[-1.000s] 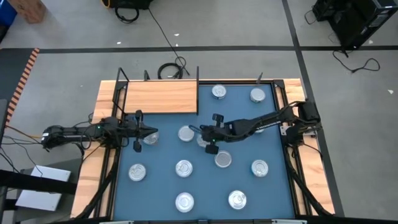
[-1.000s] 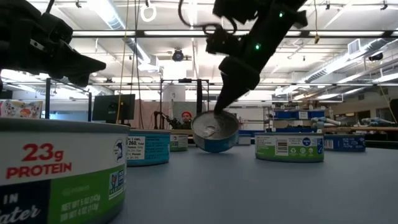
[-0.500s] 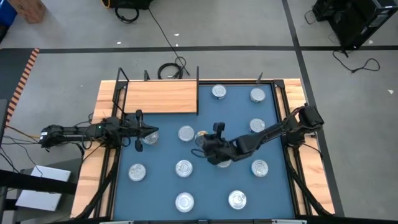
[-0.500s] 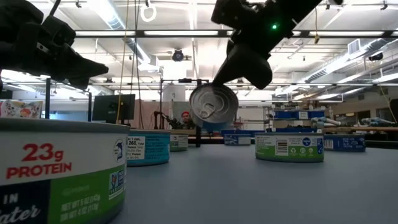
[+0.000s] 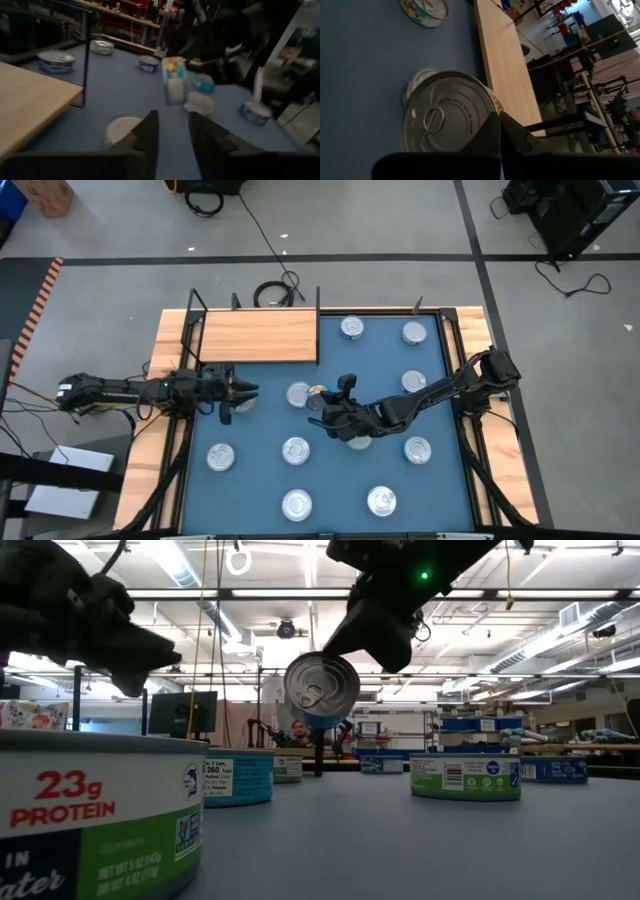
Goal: Stack canned seafood by type on shelf
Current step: Put the yellow blue tuna can on the shelf
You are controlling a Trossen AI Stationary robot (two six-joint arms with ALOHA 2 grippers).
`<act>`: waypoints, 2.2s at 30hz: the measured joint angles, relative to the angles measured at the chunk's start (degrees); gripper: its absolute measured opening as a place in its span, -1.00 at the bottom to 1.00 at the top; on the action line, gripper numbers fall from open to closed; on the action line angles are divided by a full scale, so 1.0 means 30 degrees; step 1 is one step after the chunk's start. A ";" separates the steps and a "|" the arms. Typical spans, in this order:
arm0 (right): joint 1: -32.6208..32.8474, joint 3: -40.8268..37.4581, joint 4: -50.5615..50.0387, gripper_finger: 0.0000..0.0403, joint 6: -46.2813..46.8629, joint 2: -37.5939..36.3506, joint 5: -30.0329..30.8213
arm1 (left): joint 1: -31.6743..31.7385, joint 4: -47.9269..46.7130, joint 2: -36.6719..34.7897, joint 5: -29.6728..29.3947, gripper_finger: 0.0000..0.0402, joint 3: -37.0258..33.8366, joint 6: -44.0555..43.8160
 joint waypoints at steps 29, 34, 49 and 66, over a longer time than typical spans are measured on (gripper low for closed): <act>0.0003 0.0000 0.0170 -1.00 -0.0151 0.0000 -0.0051 | -0.1690 0.5669 1.5604 -0.1918 0.66 0.6721 0.1421; 0.0098 0.0000 0.0177 -1.00 -0.0204 0.0000 -0.0083 | -0.1806 0.5640 1.8161 -0.2297 0.66 0.8296 0.2359; 0.0763 0.0000 0.0966 -1.00 -0.1910 0.0000 0.0580 | -0.1799 0.4501 2.0238 -0.2195 0.66 1.0112 0.1471; 0.0826 0.0000 0.2108 -1.00 -0.3000 0.0000 0.0420 | -0.1799 0.5581 2.0238 -0.0752 0.58 1.0120 0.1011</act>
